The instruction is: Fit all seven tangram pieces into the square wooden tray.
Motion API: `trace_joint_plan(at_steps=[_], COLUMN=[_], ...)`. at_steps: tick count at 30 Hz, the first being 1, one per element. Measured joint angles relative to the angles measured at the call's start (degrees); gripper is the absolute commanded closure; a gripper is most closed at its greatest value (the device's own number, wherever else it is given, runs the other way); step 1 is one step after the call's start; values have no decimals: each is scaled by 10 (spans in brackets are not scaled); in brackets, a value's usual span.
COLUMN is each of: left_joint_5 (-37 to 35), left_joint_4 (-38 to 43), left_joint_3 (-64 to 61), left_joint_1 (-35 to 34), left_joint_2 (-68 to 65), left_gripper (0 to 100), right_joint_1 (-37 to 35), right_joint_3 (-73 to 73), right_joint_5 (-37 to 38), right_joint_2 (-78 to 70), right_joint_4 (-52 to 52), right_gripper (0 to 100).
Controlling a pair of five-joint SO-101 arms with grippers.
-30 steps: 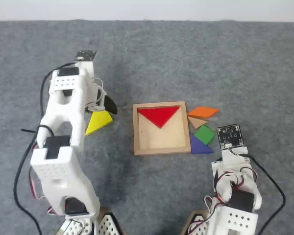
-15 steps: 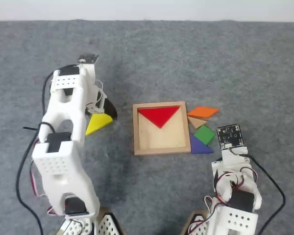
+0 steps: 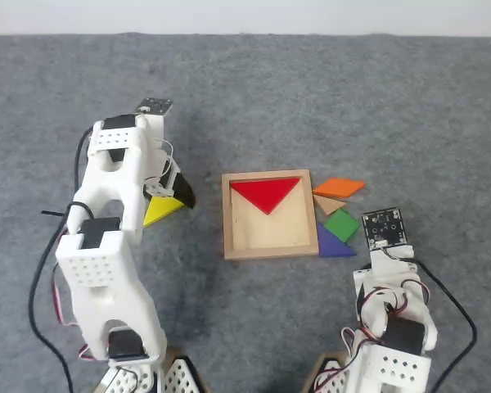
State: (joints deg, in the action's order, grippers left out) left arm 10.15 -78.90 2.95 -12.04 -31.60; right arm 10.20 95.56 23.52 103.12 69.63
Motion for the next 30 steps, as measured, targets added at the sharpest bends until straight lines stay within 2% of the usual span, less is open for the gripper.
trace_joint_plan(at_steps=[9,18,30], left_joint_5=[11,11,11], left_joint_4=[3,44,32], left_joint_3=[0,-41,-40], left_joint_1=[0,25,56], left_joint_2=[0,6,11], left_gripper=[722,726,757], right_joint_1=[0,0,0], right_joint_3=[0,0,0], right_joint_5=[0,0,0], right_joint_2=[0,0,0], right_joint_4=[0,0,0], right_gripper=[908,908,908])
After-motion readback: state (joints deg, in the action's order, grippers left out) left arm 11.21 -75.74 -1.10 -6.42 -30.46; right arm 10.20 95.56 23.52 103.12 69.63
